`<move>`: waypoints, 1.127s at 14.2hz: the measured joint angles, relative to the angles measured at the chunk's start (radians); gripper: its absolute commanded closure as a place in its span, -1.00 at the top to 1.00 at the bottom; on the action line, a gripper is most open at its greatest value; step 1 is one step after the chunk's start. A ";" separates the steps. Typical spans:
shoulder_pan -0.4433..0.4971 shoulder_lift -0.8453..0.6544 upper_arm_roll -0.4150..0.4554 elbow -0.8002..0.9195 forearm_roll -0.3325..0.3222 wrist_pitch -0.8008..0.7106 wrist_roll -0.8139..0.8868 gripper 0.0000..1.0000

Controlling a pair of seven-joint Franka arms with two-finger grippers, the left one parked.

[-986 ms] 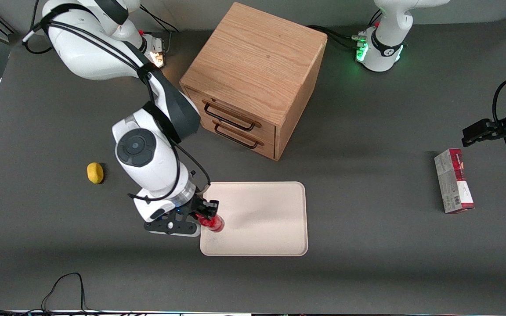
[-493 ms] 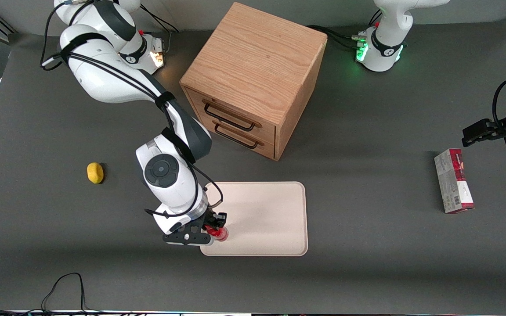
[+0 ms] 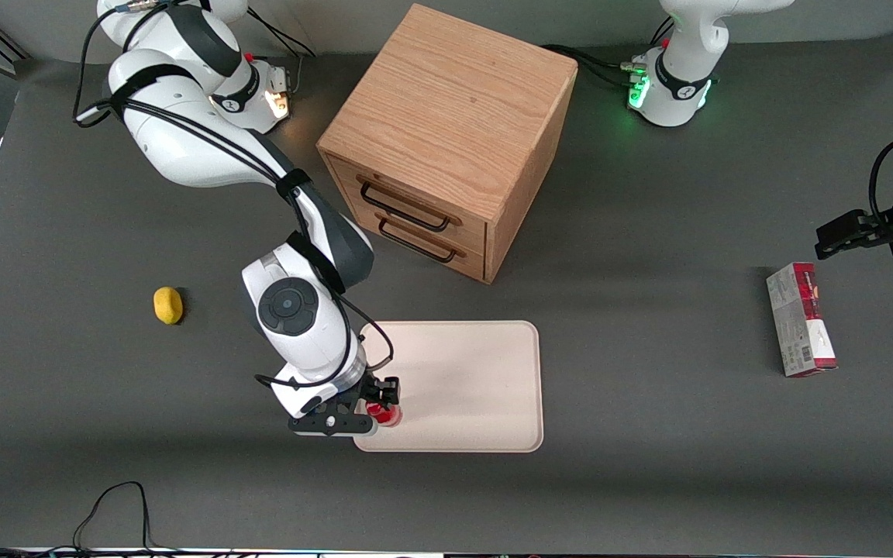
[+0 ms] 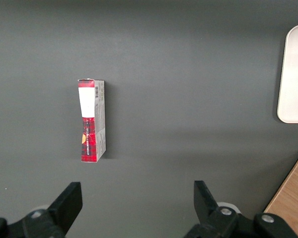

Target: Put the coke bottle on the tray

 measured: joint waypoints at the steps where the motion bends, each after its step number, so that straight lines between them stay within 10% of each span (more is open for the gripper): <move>1: 0.000 -0.006 0.000 0.003 -0.001 0.002 -0.001 1.00; 4: 0.000 -0.086 -0.037 -0.005 0.022 -0.083 -0.023 1.00; 9: 0.010 -0.471 -0.350 -0.280 0.333 -0.292 -0.357 1.00; 16: 0.000 -0.923 -0.552 -0.697 0.370 -0.386 -0.491 1.00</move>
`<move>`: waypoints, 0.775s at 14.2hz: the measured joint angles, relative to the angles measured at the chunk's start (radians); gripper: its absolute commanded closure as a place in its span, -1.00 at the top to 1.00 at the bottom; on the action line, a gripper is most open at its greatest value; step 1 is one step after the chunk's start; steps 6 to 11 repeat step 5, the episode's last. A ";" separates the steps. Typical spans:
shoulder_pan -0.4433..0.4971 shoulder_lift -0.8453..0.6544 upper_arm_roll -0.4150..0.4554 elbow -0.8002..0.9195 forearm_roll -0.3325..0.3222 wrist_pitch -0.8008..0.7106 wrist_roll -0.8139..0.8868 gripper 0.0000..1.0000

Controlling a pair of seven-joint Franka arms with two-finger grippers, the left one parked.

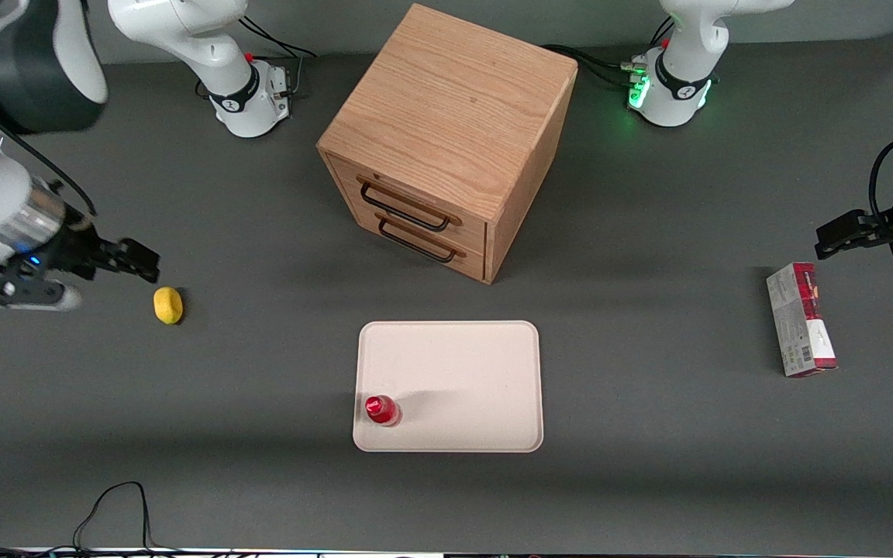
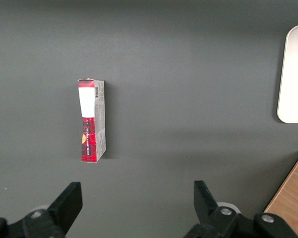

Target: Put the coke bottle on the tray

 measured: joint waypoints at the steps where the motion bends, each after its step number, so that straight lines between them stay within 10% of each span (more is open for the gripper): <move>1: -0.001 -0.040 -0.010 -0.032 0.000 -0.002 -0.006 1.00; 11: -0.007 -0.104 -0.018 -0.072 0.002 -0.017 -0.007 1.00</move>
